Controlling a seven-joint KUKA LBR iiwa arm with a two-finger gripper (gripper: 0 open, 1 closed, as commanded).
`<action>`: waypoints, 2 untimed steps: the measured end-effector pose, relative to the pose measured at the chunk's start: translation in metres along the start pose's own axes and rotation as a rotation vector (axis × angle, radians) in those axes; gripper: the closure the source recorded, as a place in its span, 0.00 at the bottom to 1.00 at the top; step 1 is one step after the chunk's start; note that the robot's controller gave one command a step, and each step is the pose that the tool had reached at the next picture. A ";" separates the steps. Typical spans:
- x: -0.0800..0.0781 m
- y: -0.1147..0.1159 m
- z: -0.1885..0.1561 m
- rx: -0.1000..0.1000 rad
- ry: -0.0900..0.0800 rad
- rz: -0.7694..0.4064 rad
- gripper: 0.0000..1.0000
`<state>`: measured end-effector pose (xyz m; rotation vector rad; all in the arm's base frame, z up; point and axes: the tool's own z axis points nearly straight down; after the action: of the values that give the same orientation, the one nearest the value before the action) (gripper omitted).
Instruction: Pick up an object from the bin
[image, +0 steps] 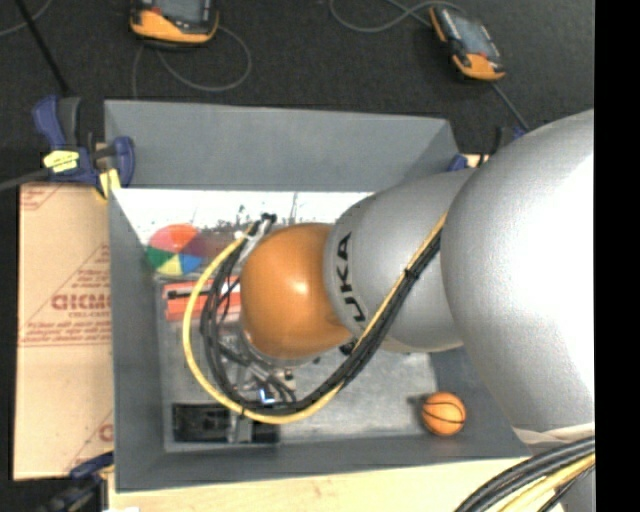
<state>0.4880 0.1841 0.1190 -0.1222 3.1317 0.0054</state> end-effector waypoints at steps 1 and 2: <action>0.010 -0.026 0.016 0.002 0.008 0.012 0.00; 0.010 -0.104 -0.037 0.003 0.003 -0.101 1.00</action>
Offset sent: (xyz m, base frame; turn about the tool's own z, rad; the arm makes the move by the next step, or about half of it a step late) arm -0.0039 -0.1015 0.0344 -0.1048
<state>0.4857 0.0795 0.1551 -0.2805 3.1240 -0.0004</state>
